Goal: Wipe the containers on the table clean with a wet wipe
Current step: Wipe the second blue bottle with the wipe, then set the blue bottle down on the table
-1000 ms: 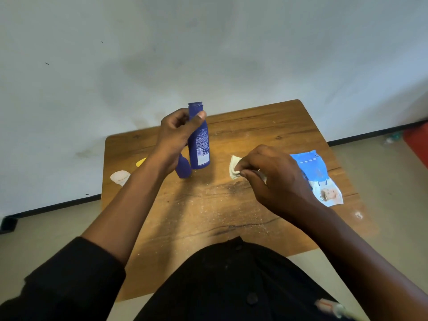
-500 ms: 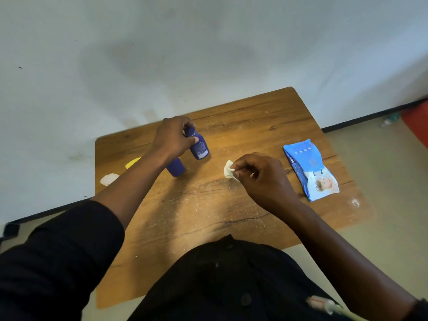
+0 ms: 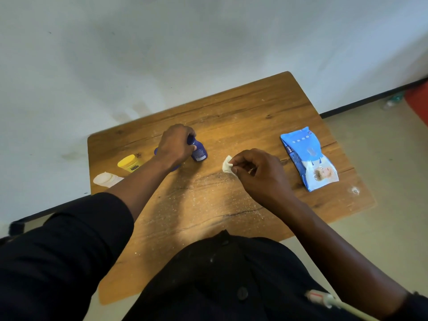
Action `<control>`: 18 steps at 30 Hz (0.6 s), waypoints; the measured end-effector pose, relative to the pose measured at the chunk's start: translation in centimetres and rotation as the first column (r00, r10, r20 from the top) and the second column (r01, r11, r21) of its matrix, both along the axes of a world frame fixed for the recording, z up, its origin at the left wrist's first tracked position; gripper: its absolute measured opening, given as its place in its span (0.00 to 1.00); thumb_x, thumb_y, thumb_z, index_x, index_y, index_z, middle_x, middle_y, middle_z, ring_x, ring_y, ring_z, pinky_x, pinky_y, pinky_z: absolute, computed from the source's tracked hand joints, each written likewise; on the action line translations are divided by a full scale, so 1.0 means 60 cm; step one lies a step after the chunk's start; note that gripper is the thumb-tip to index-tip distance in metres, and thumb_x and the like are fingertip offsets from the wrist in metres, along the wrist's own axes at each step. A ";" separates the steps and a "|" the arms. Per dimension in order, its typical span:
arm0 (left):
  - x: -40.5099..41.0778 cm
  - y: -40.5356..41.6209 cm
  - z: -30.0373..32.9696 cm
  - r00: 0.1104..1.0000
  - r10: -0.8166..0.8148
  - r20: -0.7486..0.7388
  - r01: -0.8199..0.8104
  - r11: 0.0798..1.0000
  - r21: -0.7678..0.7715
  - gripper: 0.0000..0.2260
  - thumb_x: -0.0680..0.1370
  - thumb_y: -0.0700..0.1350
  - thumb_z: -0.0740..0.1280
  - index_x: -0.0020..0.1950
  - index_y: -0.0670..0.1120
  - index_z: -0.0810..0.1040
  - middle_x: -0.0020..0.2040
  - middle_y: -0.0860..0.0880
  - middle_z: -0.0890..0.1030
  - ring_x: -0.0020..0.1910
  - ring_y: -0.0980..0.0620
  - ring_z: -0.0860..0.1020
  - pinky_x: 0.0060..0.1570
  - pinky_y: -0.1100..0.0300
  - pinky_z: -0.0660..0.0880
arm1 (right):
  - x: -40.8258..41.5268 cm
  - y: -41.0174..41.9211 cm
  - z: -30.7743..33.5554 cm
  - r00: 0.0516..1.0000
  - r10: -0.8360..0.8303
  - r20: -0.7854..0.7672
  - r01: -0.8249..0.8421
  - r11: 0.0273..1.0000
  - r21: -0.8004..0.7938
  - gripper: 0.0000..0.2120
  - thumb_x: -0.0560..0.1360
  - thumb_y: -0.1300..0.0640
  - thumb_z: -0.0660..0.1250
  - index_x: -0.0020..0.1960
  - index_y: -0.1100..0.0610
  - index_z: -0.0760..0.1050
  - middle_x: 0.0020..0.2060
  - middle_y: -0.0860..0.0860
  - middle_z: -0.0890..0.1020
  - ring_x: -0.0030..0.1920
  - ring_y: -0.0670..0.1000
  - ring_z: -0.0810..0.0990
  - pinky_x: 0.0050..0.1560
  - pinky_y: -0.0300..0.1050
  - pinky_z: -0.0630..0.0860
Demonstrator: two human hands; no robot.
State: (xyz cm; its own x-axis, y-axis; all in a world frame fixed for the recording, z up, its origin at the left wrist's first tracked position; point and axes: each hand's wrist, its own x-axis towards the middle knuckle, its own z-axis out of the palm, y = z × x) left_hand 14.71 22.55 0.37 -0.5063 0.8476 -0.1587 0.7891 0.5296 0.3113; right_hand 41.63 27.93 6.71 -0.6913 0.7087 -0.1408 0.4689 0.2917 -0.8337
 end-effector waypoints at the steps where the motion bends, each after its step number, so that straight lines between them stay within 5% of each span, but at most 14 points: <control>1: 0.002 0.000 -0.002 1.000 0.004 0.001 -0.004 1.000 0.000 0.16 0.73 0.44 0.77 0.60 0.45 0.84 0.57 0.45 0.84 0.55 0.43 0.80 0.50 0.55 0.72 | -0.001 0.000 -0.001 1.000 0.000 0.002 0.000 1.000 0.004 0.06 0.79 0.59 0.73 0.55 0.50 0.84 0.48 0.42 0.83 0.47 0.38 0.80 0.44 0.26 0.72; 18: 0.015 0.006 -0.005 1.000 0.004 0.019 -0.003 0.999 -0.046 0.24 0.72 0.44 0.75 0.68 0.46 0.80 0.63 0.46 0.83 0.62 0.44 0.79 0.51 0.59 0.67 | -0.009 -0.004 -0.008 1.000 0.000 0.003 0.000 1.000 0.018 0.07 0.80 0.58 0.73 0.56 0.50 0.84 0.48 0.42 0.82 0.47 0.38 0.79 0.43 0.25 0.71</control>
State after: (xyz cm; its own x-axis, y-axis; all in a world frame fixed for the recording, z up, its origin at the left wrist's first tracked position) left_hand 15.60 22.89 0.07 -0.5056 0.8376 -0.2070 0.7815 0.5463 0.3014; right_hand 41.06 27.70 6.22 -0.6908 0.7112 -0.1306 0.4716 0.3063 -0.8269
